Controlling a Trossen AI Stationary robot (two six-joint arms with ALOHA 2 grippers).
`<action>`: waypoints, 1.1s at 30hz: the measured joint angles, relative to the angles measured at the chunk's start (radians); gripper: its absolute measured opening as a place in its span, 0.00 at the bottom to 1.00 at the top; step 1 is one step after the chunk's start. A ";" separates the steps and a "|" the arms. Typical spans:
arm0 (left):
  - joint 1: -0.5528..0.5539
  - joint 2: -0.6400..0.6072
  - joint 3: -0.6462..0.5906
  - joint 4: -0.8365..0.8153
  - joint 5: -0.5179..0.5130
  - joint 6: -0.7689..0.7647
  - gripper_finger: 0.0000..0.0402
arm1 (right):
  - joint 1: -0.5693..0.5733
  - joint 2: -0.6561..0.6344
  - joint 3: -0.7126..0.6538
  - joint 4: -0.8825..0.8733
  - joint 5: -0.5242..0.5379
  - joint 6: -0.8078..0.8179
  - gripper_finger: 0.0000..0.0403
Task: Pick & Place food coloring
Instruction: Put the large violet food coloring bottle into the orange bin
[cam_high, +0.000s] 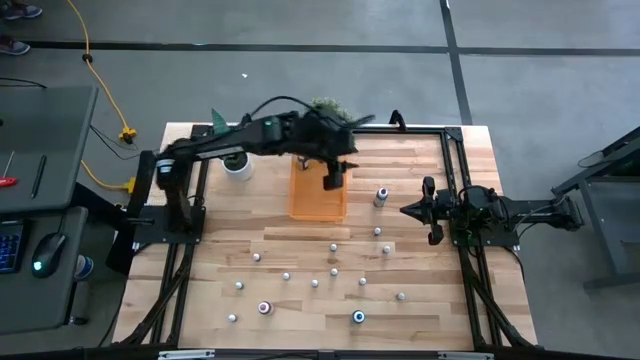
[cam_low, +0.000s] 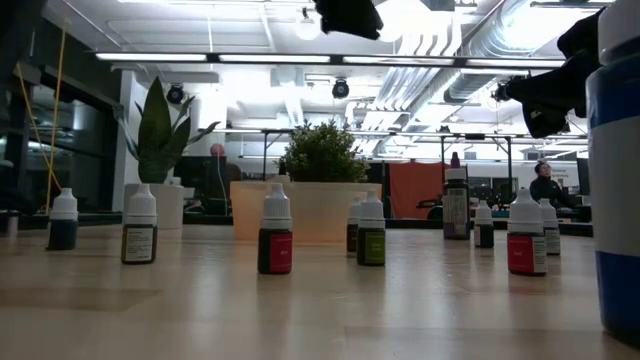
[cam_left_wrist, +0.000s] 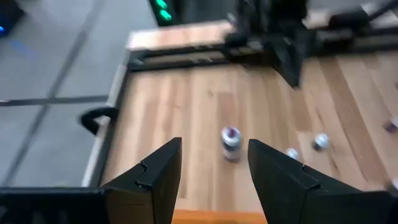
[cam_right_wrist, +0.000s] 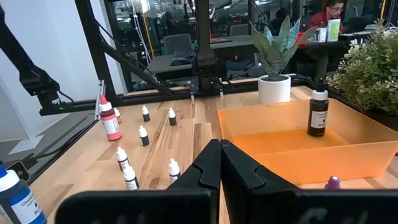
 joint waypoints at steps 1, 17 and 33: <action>-0.005 0.032 0.035 -0.024 0.007 0.002 0.45 | 0.000 0.000 0.000 0.000 0.000 0.000 0.00; -0.057 0.257 0.119 -0.023 0.070 0.037 0.45 | 0.000 0.000 0.000 0.000 -0.001 0.000 0.00; -0.032 0.390 0.117 0.147 0.018 -0.077 0.45 | 0.000 0.000 0.000 0.000 -0.002 0.000 0.00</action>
